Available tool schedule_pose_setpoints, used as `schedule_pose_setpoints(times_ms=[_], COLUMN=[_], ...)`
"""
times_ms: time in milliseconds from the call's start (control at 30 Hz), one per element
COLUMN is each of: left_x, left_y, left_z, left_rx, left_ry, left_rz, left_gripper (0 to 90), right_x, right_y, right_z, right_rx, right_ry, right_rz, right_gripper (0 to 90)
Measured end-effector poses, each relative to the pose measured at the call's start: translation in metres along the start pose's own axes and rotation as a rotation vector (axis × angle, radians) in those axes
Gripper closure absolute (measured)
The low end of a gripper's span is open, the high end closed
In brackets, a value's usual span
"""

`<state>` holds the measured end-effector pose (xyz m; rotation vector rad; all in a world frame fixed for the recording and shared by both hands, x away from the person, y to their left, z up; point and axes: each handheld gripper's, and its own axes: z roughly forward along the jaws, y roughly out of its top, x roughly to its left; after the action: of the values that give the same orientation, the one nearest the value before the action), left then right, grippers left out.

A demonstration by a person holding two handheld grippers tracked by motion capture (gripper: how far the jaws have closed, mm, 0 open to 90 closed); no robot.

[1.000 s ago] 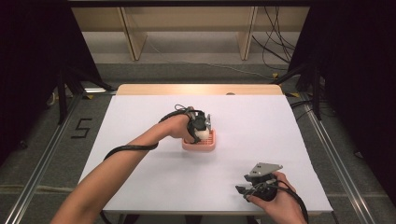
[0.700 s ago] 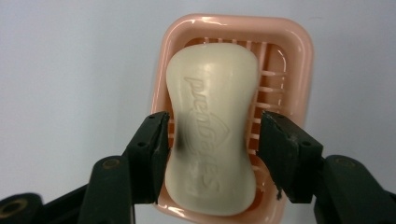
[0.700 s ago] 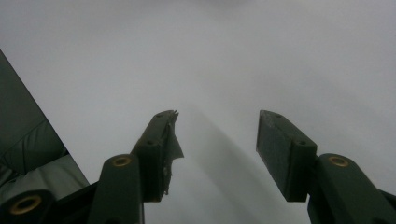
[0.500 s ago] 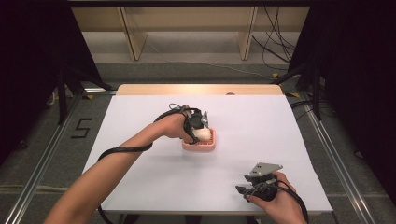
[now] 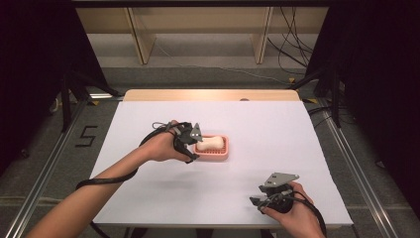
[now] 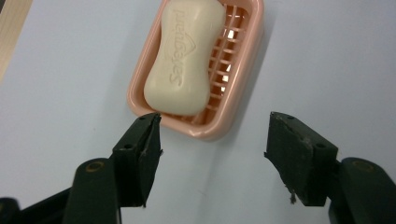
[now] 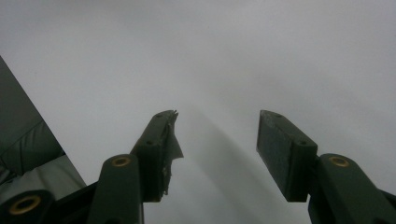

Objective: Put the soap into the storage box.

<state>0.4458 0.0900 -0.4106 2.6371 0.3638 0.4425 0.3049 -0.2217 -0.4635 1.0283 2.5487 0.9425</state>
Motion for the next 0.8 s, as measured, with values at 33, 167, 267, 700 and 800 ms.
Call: schedule_pose_setpoints(times_ms=[33, 167, 267, 700, 800], left_x=[-0.002, -0.009, -0.016, -0.066, -0.075], left_y=[-0.003, -0.013, -0.021, -0.088, -0.102], left_z=[-0.002, -0.008, -0.013, -0.03, -0.03], left_rx=[-0.005, -0.025, -0.04, -0.085, -0.088], left_ry=[0.007, 0.018, 0.021, 0.018, 0.019], left_rz=[-0.006, -0.041, -0.06, -0.159, -0.183], left_gripper=[34.9, 34.9, 34.9, 34.6, 35.0], right_x=[0.001, 0.002, 0.003, 0.003, 0.003], right_y=[0.0, 0.001, 0.001, 0.002, 0.003], right_z=[-0.001, -0.001, 0.0, 0.003, 0.003], right_rx=[0.012, 0.017, 0.015, 0.007, 0.02], right_ry=[-0.005, 0.0, -0.001, -0.001, 0.003], right_rz=[0.015, 0.03, 0.033, 0.018, 0.013], right_gripper=[47.6, 47.6, 47.5, 47.4, 47.4])
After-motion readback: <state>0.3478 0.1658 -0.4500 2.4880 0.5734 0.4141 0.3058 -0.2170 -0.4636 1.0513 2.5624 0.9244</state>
